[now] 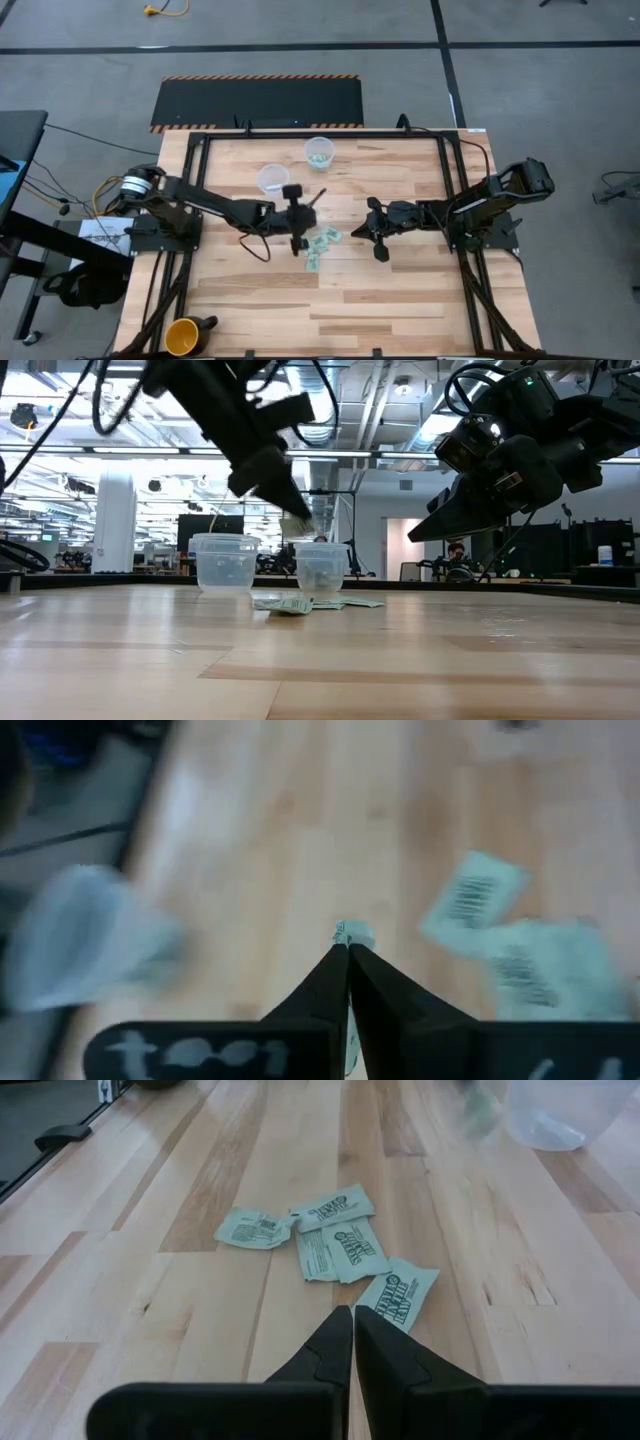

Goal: Pick and place items into bin
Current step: Put the stevia packet into the bottom transparent bin

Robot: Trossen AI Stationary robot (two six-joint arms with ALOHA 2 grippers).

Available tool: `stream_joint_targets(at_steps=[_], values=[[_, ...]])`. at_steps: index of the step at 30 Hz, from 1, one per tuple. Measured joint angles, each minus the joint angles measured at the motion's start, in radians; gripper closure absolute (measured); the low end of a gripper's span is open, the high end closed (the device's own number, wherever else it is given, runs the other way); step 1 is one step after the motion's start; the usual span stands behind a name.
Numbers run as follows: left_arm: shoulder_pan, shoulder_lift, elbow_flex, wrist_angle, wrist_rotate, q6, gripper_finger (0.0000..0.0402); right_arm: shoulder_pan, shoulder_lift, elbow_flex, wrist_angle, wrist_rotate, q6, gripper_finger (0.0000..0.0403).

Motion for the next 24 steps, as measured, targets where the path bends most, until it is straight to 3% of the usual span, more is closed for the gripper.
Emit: stream_joint_targets(at_steps=[5, 9, 12, 18, 24], values=[[0.002, -0.121, 0.000, -0.142, -0.203, -0.018, 0.0401, 0.000, 0.000, 0.000, 0.000, 0.000, -0.001, 0.0393], [0.024, -0.221, 0.000, -0.275, -0.243, -0.061, 0.0401, 0.000, 0.000, 0.000, 0.000, 0.000, -0.001, 0.0393], [0.063, -0.285, 0.000, -0.383, -0.179, -0.070, 0.0401, 0.000, 0.000, 0.000, -0.001, 0.000, -0.001, 0.0393], [0.197, -0.364, 0.000, -0.546, 0.062, -0.071, 0.0401, 0.000, 0.000, 0.000, -0.001, 0.000, -0.002, 0.0393], [0.306, -0.354, 0.000, -0.552, 0.202, 0.033, 0.0401, 0.000, 0.000, 0.000, -0.001, 0.000, -0.001, 0.0393]])
